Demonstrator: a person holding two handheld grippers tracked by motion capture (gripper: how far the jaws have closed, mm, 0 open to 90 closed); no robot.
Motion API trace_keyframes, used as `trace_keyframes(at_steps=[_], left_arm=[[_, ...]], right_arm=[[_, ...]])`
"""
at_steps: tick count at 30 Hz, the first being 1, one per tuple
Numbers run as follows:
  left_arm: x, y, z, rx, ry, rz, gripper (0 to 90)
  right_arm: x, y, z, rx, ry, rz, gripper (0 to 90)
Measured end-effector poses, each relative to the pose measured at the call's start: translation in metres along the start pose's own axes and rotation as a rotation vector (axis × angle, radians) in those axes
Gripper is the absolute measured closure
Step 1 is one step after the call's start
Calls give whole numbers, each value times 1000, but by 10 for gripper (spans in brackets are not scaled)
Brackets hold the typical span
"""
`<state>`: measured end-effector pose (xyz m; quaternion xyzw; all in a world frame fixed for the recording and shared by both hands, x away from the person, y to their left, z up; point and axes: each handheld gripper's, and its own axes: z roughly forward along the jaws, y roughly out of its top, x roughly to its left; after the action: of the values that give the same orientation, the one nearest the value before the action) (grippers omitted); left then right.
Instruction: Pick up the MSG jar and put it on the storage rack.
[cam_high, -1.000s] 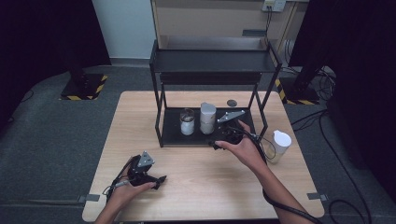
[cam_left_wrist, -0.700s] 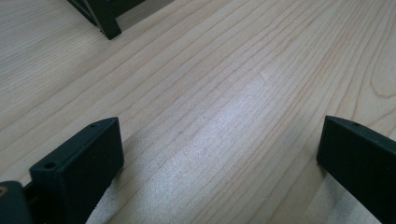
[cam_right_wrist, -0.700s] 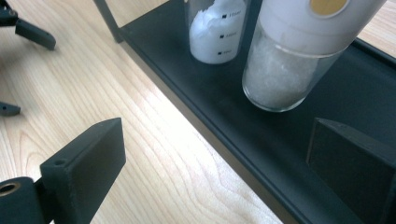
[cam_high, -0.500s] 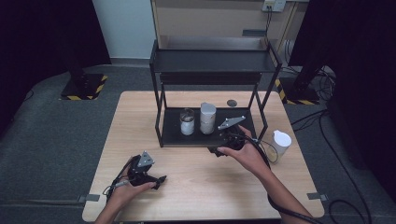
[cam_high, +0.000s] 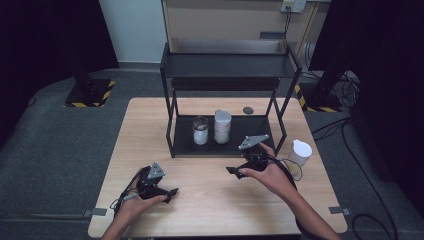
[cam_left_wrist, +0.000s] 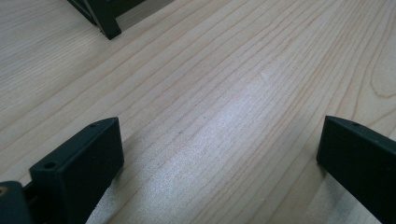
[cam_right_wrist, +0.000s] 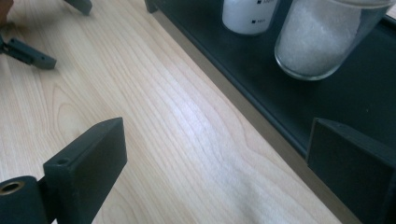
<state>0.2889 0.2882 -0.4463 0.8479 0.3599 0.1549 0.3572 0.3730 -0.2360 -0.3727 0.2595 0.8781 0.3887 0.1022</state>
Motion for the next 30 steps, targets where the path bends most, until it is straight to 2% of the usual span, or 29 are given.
trace_keyframes(at_steps=[24, 30], left_arm=[[0, 0, 0, 0, 0, 0, 0], [0, 0, 0, 0, 0, 0, 0]], right_arm=[[-1, -47, -18, -51, 7, 46, 45], [-2, -59, -19, -66, 23, 29, 38]])
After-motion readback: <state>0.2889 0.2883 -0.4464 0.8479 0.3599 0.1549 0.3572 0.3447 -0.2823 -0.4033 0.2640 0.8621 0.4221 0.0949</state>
